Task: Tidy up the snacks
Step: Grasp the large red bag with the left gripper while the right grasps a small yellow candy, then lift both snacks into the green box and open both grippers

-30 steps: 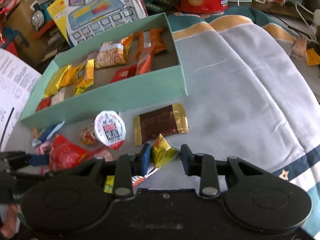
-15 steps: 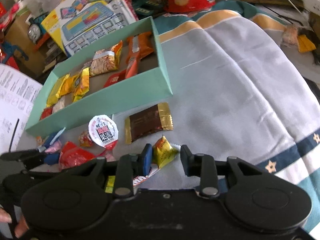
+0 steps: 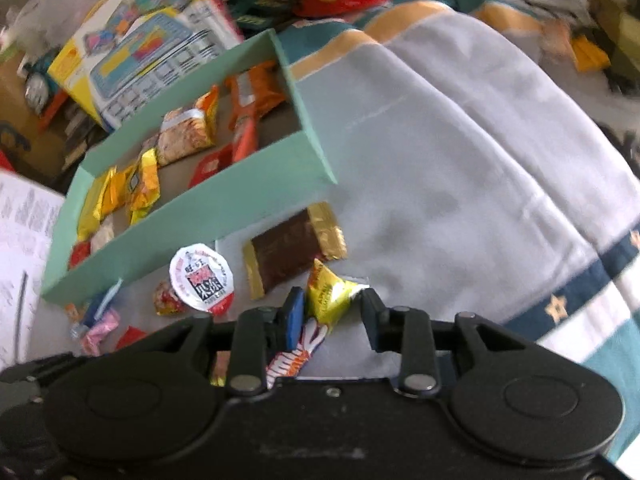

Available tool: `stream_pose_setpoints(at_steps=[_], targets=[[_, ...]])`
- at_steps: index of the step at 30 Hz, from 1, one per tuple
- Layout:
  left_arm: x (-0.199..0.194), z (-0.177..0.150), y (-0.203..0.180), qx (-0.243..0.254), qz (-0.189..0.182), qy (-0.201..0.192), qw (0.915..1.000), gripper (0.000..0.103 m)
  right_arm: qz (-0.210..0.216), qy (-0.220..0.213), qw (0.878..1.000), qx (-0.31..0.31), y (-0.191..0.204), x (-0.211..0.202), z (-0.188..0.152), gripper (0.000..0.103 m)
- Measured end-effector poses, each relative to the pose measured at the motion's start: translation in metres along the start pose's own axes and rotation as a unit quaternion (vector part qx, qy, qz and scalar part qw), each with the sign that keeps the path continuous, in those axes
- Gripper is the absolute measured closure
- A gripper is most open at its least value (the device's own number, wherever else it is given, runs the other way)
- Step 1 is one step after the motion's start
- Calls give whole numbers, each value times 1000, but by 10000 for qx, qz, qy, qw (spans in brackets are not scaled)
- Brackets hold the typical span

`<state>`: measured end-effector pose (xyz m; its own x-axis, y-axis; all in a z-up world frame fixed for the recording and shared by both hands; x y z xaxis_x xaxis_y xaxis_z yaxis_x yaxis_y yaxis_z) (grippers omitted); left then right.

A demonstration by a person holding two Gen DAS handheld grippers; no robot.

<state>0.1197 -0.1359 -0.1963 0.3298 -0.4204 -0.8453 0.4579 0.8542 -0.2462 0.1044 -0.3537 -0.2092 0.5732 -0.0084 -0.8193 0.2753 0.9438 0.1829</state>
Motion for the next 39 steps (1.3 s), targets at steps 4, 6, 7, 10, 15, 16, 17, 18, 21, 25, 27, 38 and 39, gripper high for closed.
stream_pose_setpoints(at_steps=[4,6,7,10,15,16,17,18,21,25,27,38,39], targets=[[-14,1,-1,-42,-104,-145,9998,52,-10,-24,9991,-420,17,-5,-4,81],[-25,5,-3,-35,-166,-276,9995,52,63,-70,9991,-421,19,-13,-3,81],[-30,7,-4,-32,-183,-338,9993,52,100,-110,9990,-425,19,-18,-1,81],[-48,19,-3,-44,-198,-578,9981,52,218,-292,9983,-445,22,-38,9,81],[-75,52,10,-123,-93,-1003,9948,52,529,-635,9956,-446,37,-64,46,81],[-79,60,14,-109,2,-1079,9941,52,596,-717,9945,-474,44,-67,58,81],[-82,69,21,-125,116,-1145,9933,52,635,-797,9935,-513,50,-69,68,81],[-84,77,27,-166,182,-1189,9926,52,675,-893,9921,-570,59,-71,79,81],[-84,107,49,-350,285,-1259,9910,52,781,-1014,9895,-665,84,-69,109,81],[-72,137,73,-472,525,-1245,9897,52,903,-838,9905,-605,115,-44,135,81],[-62,142,80,-534,520,-1183,9902,52,881,-749,9914,-615,126,-31,141,81],[-23,143,102,-588,841,-903,9906,4,949,-118,9944,-451,150,30,138,35],[-24,142,103,-560,951,-964,9892,0,915,-190,9946,-456,148,27,137,16]])
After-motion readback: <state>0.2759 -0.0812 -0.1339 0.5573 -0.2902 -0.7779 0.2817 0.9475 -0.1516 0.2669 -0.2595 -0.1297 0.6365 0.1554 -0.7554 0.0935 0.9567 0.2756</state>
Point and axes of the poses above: each gripper's, at about its wrist camera, not at the fingertips, and x roughly the way its jaws point, y to its left, z to its top, the point moved 9 cm from there along x, roughly the way its jaws point, and after that the axes turned 7 degrees about -z, right-handed, at the moved point
